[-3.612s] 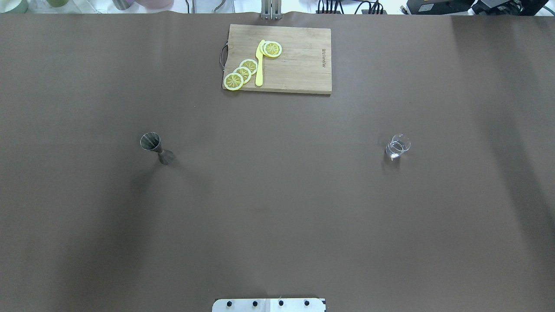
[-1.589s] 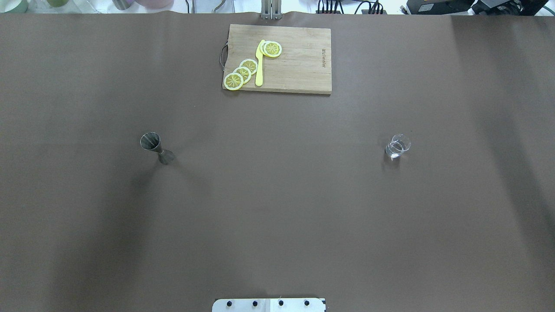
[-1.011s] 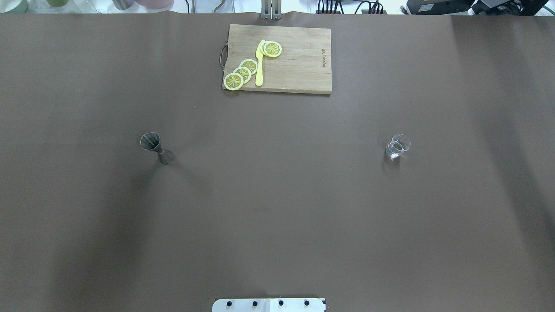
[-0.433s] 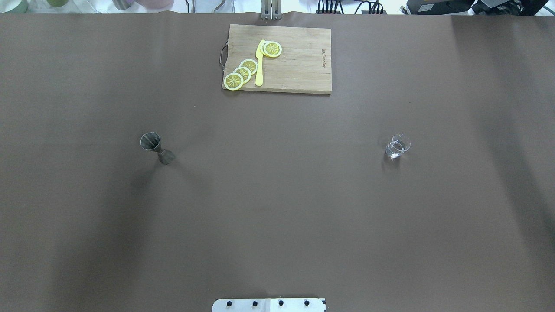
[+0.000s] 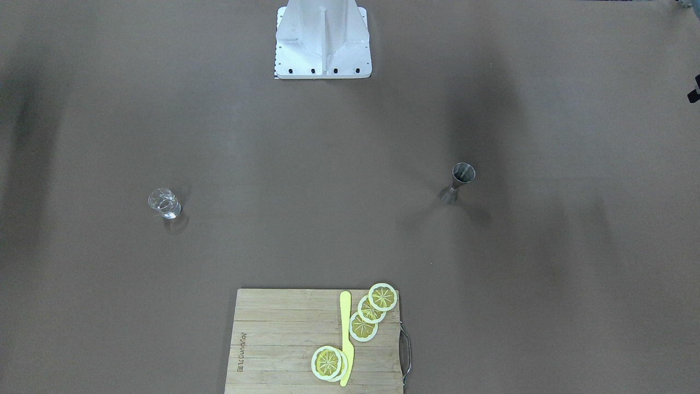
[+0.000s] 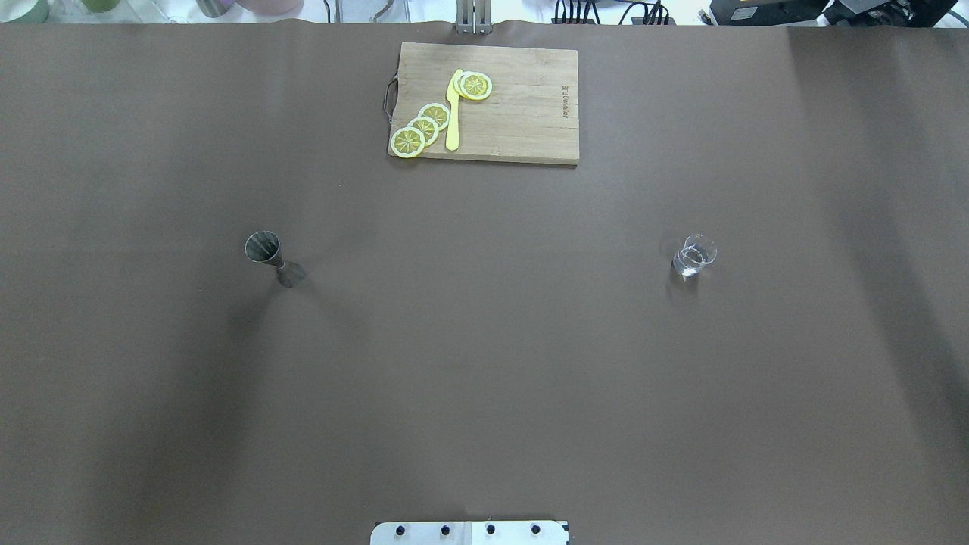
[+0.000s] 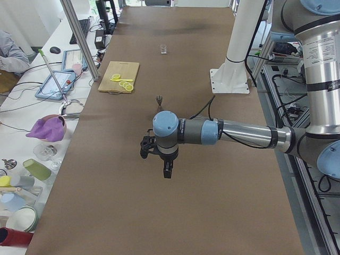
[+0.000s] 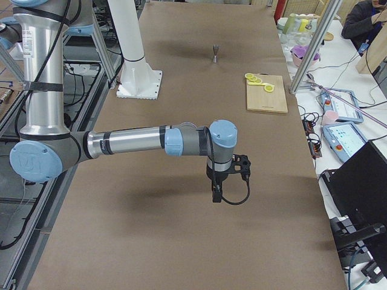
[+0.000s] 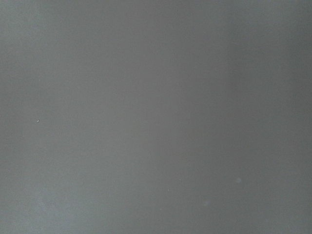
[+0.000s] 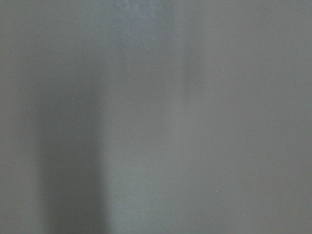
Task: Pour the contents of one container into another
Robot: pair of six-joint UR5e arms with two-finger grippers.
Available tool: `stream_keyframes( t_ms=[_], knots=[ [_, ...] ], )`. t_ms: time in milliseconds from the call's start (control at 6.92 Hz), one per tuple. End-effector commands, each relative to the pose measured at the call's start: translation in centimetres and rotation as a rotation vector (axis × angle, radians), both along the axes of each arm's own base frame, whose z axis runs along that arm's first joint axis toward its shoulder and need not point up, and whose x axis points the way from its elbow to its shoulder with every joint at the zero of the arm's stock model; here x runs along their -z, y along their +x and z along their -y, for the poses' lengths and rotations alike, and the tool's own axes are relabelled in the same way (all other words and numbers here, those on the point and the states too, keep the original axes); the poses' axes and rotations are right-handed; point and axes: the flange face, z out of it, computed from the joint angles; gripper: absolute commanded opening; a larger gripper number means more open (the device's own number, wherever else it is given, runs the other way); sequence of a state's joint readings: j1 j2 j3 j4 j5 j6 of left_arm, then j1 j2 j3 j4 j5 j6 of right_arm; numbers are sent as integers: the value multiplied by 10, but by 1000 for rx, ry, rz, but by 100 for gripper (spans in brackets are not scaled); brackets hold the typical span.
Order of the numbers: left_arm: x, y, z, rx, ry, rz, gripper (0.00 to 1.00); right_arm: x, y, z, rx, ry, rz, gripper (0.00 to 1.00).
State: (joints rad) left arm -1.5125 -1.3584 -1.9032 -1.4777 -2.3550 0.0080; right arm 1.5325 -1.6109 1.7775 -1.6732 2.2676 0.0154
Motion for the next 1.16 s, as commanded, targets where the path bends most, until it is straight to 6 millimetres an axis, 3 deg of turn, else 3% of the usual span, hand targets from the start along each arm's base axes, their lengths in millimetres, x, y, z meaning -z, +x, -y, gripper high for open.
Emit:
stream_keyframes(
  t_ms=[0,144,289,433,578,722,867,1011],
  knots=[
    [1,0,5,1,12,9,98,39,-12,10,22,108,76,100],
    [16,2,21,-1,55,8,98,53,-23,15,53,227,83,100],
    [40,3,45,-3,112,7,98,87,-50,14,112,320,85,100],
    [57,8,61,-14,160,4,98,112,-83,8,189,376,102,100],
    [64,26,74,-48,257,-5,98,123,-120,3,255,390,119,100],
    [59,49,81,-86,363,-23,98,123,-128,4,265,392,109,100],
    [65,58,84,-106,431,-41,98,112,-128,0,276,375,115,100],
    [67,68,90,-127,464,-53,98,116,-129,3,278,492,132,100]
  ],
)
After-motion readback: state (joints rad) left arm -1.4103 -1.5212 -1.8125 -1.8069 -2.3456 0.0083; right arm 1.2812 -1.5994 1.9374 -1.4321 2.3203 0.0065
